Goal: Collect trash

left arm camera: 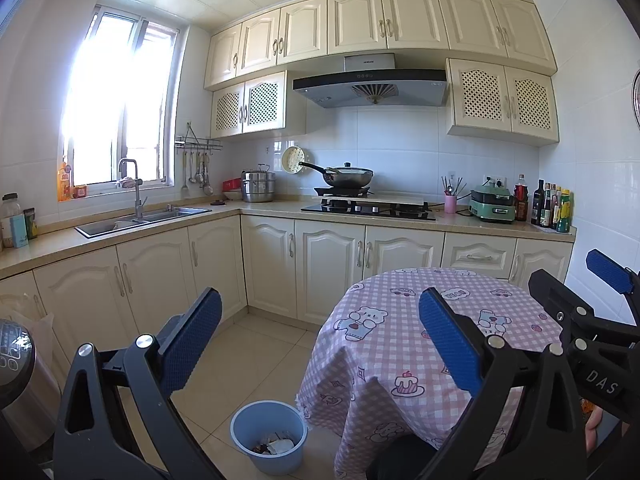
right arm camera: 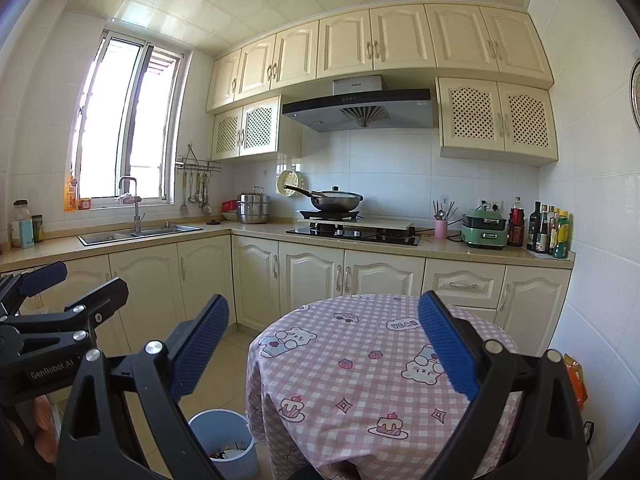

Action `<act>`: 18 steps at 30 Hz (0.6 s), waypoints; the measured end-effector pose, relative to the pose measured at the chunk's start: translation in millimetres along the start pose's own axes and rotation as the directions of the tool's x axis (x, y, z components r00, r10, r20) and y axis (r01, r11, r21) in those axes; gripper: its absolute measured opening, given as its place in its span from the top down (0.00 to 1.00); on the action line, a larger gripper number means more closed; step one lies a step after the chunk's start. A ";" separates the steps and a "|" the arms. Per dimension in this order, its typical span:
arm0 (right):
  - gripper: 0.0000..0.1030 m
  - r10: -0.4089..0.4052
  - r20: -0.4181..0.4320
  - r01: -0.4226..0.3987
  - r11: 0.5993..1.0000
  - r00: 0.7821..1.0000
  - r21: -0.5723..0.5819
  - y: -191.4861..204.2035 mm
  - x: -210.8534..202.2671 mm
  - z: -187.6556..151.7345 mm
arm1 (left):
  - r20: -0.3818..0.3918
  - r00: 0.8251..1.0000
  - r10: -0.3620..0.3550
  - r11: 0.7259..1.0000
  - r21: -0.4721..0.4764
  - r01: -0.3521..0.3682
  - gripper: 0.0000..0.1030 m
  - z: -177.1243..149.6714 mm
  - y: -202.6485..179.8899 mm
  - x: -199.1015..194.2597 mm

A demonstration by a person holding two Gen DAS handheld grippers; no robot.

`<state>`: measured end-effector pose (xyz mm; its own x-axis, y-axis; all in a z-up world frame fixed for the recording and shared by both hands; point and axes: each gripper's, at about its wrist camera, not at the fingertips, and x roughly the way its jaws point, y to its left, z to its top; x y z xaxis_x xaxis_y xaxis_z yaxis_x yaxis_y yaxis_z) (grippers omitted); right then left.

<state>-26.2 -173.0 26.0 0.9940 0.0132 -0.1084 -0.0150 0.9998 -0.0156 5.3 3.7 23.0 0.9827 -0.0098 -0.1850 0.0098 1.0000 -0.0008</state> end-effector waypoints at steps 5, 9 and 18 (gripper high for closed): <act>0.09 0.001 -0.002 -0.001 1.000 1.000 0.000 -0.6 0.7 -1.9 | -0.002 1.000 -0.001 1.000 0.002 0.001 0.07 -0.8 0.4 0.5; 0.09 0.001 -0.002 -0.001 1.000 1.000 -0.001 -0.5 0.8 -1.8 | -0.001 1.000 -0.001 1.000 0.001 0.001 0.07 -1.0 0.0 -0.1; 0.09 0.003 -0.002 -0.003 1.000 1.000 -0.001 -1.9 1.3 -2.7 | -0.007 1.000 -0.002 1.000 0.002 0.002 0.07 -4.2 1.3 1.3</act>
<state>-25.2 -175.0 23.2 0.9937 0.0158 -0.1108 -0.0177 0.9997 -0.0160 5.9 5.1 18.7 0.9814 -0.0114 -0.1915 0.0118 0.9999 0.0011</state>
